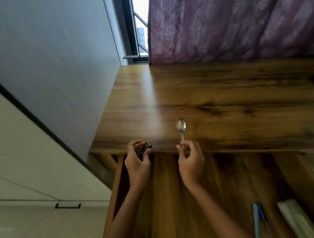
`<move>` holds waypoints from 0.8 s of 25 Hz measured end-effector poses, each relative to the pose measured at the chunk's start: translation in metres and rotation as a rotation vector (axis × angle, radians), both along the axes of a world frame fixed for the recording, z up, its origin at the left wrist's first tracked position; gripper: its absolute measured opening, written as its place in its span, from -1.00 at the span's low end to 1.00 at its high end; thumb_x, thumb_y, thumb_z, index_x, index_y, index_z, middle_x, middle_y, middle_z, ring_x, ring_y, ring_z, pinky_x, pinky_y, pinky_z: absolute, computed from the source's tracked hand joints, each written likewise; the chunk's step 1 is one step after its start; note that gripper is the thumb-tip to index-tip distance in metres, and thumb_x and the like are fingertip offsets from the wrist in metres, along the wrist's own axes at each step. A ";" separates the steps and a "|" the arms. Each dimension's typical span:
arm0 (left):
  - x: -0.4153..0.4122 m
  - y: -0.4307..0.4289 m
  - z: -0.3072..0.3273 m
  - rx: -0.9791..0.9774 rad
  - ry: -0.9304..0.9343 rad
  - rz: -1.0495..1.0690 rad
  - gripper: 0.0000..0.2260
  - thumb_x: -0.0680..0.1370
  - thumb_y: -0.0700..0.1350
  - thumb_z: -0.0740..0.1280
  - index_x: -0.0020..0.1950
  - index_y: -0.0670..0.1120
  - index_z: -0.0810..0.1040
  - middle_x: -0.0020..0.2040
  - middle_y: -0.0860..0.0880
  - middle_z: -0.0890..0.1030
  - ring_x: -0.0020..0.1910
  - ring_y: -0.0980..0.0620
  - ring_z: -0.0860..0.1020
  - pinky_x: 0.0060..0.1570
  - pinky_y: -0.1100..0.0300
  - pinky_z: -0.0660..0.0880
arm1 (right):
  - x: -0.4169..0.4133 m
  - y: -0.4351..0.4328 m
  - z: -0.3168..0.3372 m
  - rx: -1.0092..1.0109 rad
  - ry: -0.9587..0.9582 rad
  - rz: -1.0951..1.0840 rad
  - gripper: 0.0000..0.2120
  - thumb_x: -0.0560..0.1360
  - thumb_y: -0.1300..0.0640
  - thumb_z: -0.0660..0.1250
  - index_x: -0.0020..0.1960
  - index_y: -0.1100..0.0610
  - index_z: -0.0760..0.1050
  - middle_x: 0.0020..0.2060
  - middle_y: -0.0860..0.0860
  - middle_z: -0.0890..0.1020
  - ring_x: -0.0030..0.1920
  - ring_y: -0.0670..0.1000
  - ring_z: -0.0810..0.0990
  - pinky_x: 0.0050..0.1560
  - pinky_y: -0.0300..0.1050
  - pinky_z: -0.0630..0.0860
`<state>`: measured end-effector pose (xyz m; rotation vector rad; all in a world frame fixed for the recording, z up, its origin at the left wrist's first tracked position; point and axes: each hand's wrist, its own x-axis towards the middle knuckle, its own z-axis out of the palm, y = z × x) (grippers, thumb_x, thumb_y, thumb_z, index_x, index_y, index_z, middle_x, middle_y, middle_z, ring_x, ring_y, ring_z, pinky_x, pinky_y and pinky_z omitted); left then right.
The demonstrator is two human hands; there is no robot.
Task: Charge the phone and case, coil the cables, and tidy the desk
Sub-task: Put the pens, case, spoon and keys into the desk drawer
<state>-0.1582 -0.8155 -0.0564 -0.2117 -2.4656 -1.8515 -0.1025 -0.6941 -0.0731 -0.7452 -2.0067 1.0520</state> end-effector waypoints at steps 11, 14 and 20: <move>0.162 -0.048 -0.051 -0.308 -0.170 -0.138 -0.78 0.45 -0.29 0.37 -0.01 -0.04 0.48 -0.07 0.13 0.53 -0.10 0.27 0.50 -0.24 0.55 0.43 | 0.179 -0.011 -0.065 -0.365 -0.468 0.066 -0.84 0.50 0.31 0.29 0.05 0.17 0.56 -0.11 0.03 0.58 -0.26 -0.03 0.62 -0.38 -0.17 0.58; 0.178 -0.053 -0.057 -0.322 -0.192 -0.143 -0.80 0.46 -0.29 0.36 -0.01 -0.03 0.48 -0.06 0.10 0.55 -0.09 0.29 0.50 -0.27 0.50 0.43 | 0.190 -0.006 -0.066 -0.406 -0.551 0.077 -0.83 0.52 0.27 0.27 0.09 0.17 0.53 -0.21 -0.02 0.57 -0.34 -0.04 0.61 -0.47 -0.25 0.52; 0.183 -0.055 -0.058 -0.334 -0.179 -0.113 -0.78 0.47 -0.31 0.33 -0.04 0.00 0.46 -0.12 0.15 0.50 -0.09 0.20 0.53 -0.23 0.39 0.44 | 0.196 -0.005 -0.059 0.020 -0.847 0.272 -0.60 0.61 -0.09 -0.09 0.17 0.08 0.42 -0.14 -0.04 0.53 -0.25 -0.08 0.55 -0.23 -0.14 0.58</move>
